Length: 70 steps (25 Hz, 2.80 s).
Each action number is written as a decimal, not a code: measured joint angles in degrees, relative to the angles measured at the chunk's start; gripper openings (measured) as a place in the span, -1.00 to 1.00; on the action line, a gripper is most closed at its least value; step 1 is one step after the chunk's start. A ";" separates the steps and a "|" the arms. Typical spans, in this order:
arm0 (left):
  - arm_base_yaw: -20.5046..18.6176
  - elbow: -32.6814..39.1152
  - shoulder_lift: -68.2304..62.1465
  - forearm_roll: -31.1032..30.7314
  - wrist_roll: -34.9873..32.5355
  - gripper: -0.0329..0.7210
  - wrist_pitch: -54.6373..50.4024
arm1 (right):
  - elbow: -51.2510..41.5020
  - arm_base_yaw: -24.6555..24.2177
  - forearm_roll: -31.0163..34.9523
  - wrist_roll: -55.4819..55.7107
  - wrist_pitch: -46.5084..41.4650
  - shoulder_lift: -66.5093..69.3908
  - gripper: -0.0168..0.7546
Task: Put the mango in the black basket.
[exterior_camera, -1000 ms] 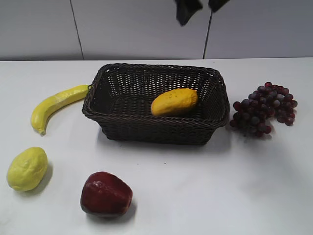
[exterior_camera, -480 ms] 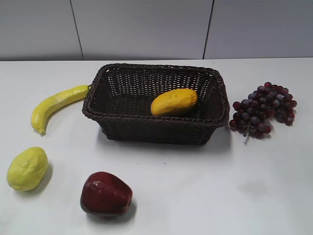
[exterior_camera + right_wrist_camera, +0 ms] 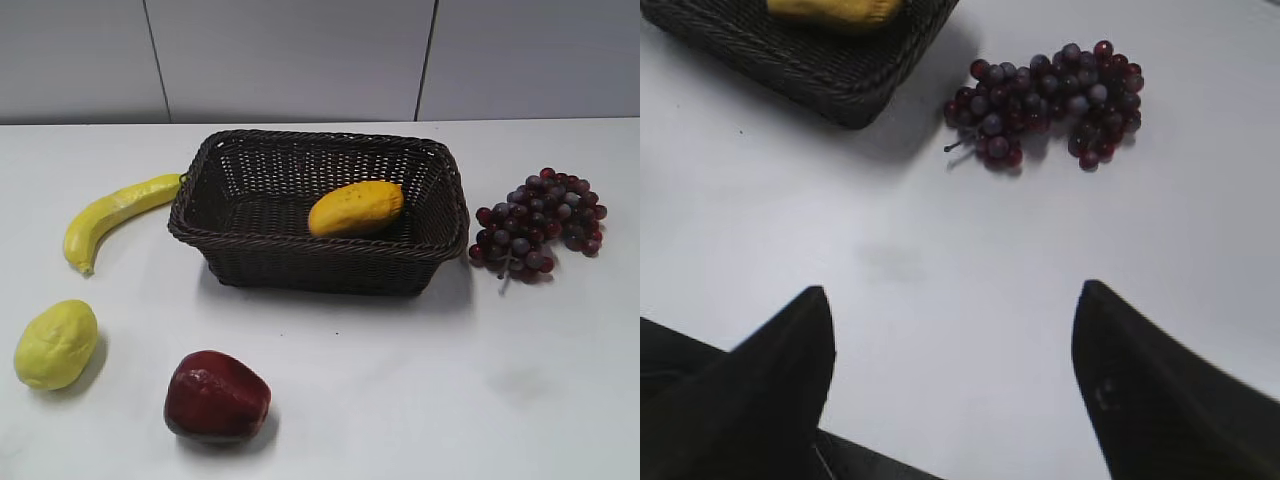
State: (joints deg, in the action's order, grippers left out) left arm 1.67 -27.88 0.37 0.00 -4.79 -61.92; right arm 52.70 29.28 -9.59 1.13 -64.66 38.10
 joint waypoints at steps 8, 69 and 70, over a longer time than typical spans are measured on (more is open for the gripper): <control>0.00 0.00 0.00 0.00 0.00 -0.19 0.00 | -13.95 0.00 -2.80 0.04 1.29 -19.66 0.52; 0.00 0.00 0.00 0.00 0.00 -0.19 0.00 | -23.83 -22.65 -0.05 1.54 4.70 -38.37 0.48; 0.00 0.00 0.00 0.00 0.00 -0.19 0.00 | -23.83 -22.65 0.15 1.54 4.70 -38.37 0.48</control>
State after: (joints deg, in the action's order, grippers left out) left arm 1.67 -27.88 0.37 0.00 -4.79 -61.92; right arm 28.87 6.63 -9.44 2.67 -59.96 -0.26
